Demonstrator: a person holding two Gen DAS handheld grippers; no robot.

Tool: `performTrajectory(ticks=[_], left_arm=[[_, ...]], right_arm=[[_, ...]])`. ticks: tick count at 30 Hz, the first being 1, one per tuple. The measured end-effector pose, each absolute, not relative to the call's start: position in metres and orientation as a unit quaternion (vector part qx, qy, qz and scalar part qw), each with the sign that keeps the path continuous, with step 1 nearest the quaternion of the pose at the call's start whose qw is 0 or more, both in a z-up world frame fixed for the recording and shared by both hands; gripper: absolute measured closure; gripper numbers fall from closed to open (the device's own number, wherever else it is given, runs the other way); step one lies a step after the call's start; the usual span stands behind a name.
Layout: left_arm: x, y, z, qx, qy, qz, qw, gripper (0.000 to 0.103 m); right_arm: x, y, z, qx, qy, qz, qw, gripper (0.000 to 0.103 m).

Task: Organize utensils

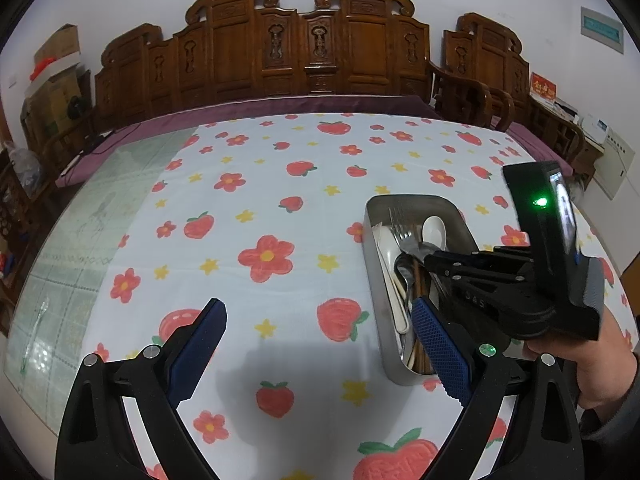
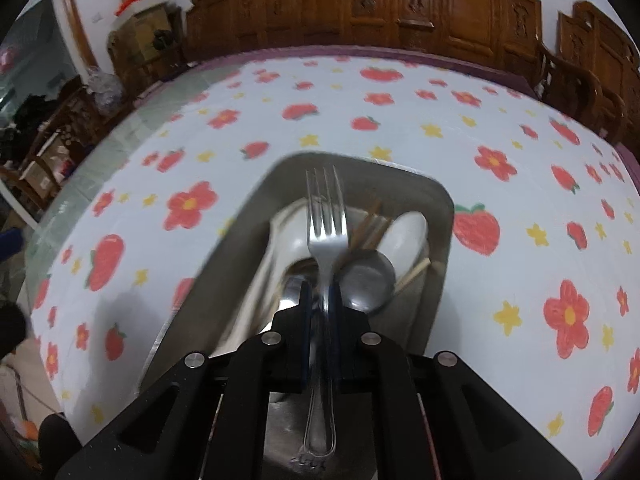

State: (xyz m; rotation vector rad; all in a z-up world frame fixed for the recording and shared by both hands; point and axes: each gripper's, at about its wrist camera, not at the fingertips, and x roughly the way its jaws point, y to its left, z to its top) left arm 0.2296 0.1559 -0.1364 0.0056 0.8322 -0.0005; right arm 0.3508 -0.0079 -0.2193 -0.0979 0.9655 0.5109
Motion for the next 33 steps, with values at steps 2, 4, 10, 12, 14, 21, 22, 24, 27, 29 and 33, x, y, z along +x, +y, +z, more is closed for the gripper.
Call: performTrajectory(ticks=[2, 4, 10, 12, 14, 21, 22, 24, 27, 29, 33], left_arm=[[0.229, 0.156, -0.136, 0.002, 0.404, 0.000, 0.915, 0.013], [0.228, 0.153, -0.135, 0.001, 0.402, -0.002, 0.915, 0.013], [0.225, 0.134, -0.128, 0.001, 0.397, -0.008, 0.918, 0.012], [0.224, 0.129, -0.126, 0.003, 0.396, -0.007, 0.918, 0.008], [0.221, 0.123, -0.123, 0.003, 0.392, -0.007, 0.920, 0.008], [0.214, 0.102, -0.116, 0.005, 0.389, -0.010, 0.921, 0.008], [0.212, 0.098, -0.115, 0.005, 0.389, -0.013, 0.921, 0.008], [0.209, 0.090, -0.113, 0.004, 0.388, -0.016, 0.921, 0.008], [0.201, 0.078, -0.110, 0.007, 0.385, -0.020, 0.923, 0.008], [0.196, 0.070, -0.109, 0.012, 0.384, -0.020, 0.923, 0.008], [0.184, 0.056, -0.106, 0.015, 0.381, -0.025, 0.924, 0.008]], right_arm=[[0.344, -0.010, -0.210, -0.046, 0.446, 0.255, 0.856, 0.092], [0.336, -0.016, -0.198, -0.044, 0.431, 0.261, 0.863, 0.092], [0.310, -0.049, -0.168, -0.034, 0.392, 0.252, 0.884, 0.085], [0.302, -0.060, -0.160, -0.033, 0.384, 0.249, 0.889, 0.085], [0.292, -0.074, -0.152, -0.027, 0.374, 0.245, 0.894, 0.084], [0.261, -0.117, -0.134, -0.016, 0.350, 0.216, 0.911, 0.048], [0.256, -0.123, -0.132, -0.014, 0.346, 0.211, 0.914, 0.040], [0.249, -0.132, -0.129, -0.010, 0.343, 0.202, 0.917, 0.029], [0.236, -0.148, -0.124, -0.003, 0.336, 0.189, 0.923, 0.016], [0.228, -0.157, -0.122, -0.002, 0.333, 0.179, 0.926, 0.012], [0.211, -0.174, -0.117, 0.004, 0.326, 0.165, 0.931, 0.005]])
